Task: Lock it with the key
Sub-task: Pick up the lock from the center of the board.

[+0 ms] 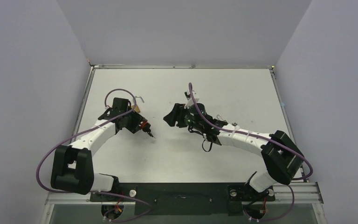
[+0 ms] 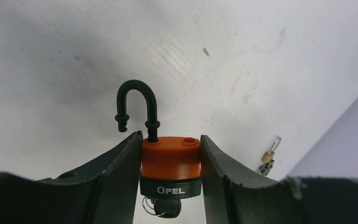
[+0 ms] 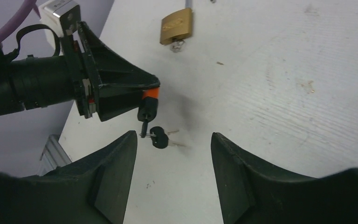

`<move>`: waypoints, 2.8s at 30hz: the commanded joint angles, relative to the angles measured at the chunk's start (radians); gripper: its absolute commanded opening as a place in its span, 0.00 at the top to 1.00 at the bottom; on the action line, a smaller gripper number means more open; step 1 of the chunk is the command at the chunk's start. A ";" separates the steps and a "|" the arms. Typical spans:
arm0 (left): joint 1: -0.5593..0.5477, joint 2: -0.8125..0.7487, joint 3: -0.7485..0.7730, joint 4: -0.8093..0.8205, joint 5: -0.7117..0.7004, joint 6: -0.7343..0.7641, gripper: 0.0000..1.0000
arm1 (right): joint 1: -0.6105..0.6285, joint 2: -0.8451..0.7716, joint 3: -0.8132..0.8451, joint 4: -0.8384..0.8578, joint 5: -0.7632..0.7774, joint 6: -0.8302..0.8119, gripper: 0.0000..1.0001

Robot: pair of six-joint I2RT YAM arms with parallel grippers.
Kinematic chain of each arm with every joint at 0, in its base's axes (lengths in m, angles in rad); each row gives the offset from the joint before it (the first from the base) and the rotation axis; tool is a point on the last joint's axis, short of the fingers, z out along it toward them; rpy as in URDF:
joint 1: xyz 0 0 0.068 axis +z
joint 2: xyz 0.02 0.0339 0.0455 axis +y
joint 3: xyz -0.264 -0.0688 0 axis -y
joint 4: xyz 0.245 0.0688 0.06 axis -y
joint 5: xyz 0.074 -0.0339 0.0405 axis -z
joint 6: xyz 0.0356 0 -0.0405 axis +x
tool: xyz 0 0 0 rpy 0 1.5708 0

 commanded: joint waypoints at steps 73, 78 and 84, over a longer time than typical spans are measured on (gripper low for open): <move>-0.225 -0.201 0.310 0.163 0.268 0.105 0.52 | -0.028 -0.197 0.004 0.102 0.118 -0.024 1.00; -0.185 -0.212 0.304 0.155 0.295 0.023 0.52 | -0.042 -0.302 0.015 0.029 0.020 -0.111 1.00; -0.169 -0.256 0.191 0.252 0.295 -0.195 0.52 | -0.031 -0.398 0.023 -0.051 0.001 -0.234 1.00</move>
